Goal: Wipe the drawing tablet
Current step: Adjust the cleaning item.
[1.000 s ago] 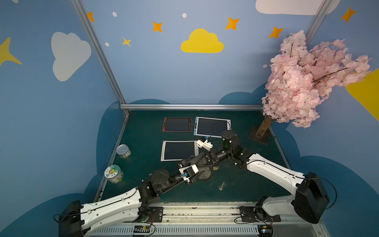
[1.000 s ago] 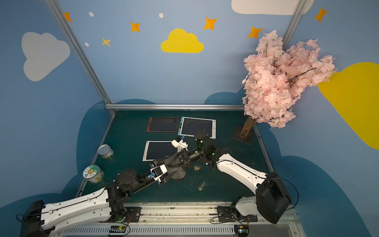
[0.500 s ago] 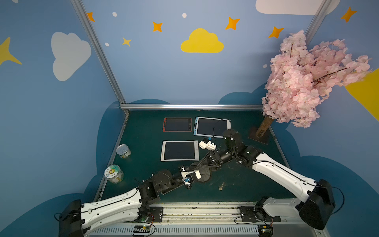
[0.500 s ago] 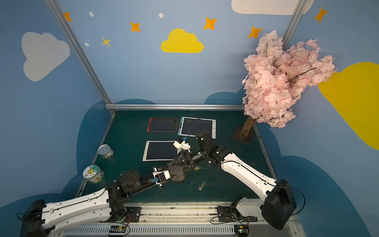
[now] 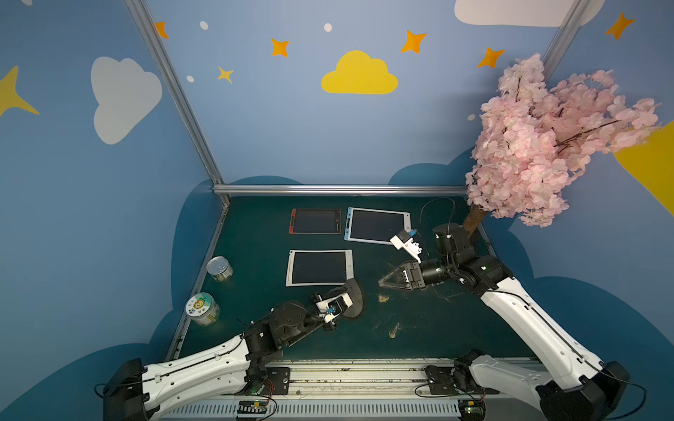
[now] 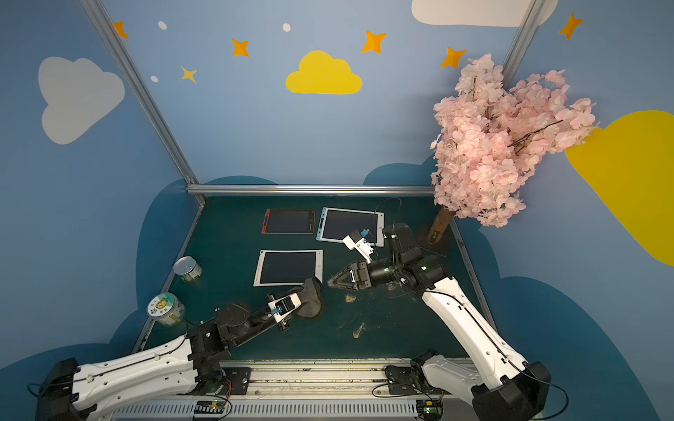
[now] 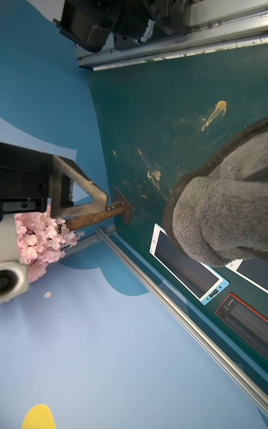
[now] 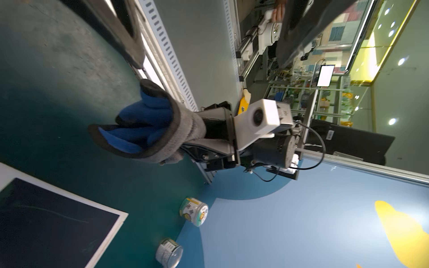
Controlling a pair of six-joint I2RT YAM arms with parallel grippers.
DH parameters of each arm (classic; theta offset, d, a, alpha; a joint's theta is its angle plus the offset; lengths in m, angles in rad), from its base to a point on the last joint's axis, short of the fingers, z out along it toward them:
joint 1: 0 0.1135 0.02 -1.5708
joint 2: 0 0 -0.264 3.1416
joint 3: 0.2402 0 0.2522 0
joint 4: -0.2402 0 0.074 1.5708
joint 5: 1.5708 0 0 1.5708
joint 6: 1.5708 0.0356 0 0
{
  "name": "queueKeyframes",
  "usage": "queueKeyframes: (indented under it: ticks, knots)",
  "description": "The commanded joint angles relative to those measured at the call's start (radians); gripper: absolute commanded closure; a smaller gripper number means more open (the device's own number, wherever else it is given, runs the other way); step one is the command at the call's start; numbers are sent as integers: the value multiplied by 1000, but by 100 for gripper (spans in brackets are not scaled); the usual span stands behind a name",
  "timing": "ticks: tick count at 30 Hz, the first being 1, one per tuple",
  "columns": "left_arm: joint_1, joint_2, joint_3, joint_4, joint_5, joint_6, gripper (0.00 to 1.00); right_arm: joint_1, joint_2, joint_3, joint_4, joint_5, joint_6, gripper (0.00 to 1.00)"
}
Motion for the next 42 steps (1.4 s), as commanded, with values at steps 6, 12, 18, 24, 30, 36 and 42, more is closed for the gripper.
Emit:
queueKeyframes:
  ticks: [6,12,18,24,30,36,42]
  knots:
    - [139,-54,178,-169,125,-495,97,70,-145,-166,255,185,-33,10]
    - [404,-12,148,102,520,-997,97,145,-272,-369,619,263,-10,2]
    - [419,68,122,345,542,-1229,97,177,-217,-375,803,294,133,2]
    - [418,108,94,462,551,-1360,97,177,-113,-322,878,356,230,2]
    - [416,95,82,444,555,-1354,97,177,-30,-281,1058,244,344,2]
    - [415,67,73,394,534,-1312,97,185,25,-275,1248,127,508,3]
    - [414,59,70,371,519,-1287,97,212,56,-266,1384,76,607,3]
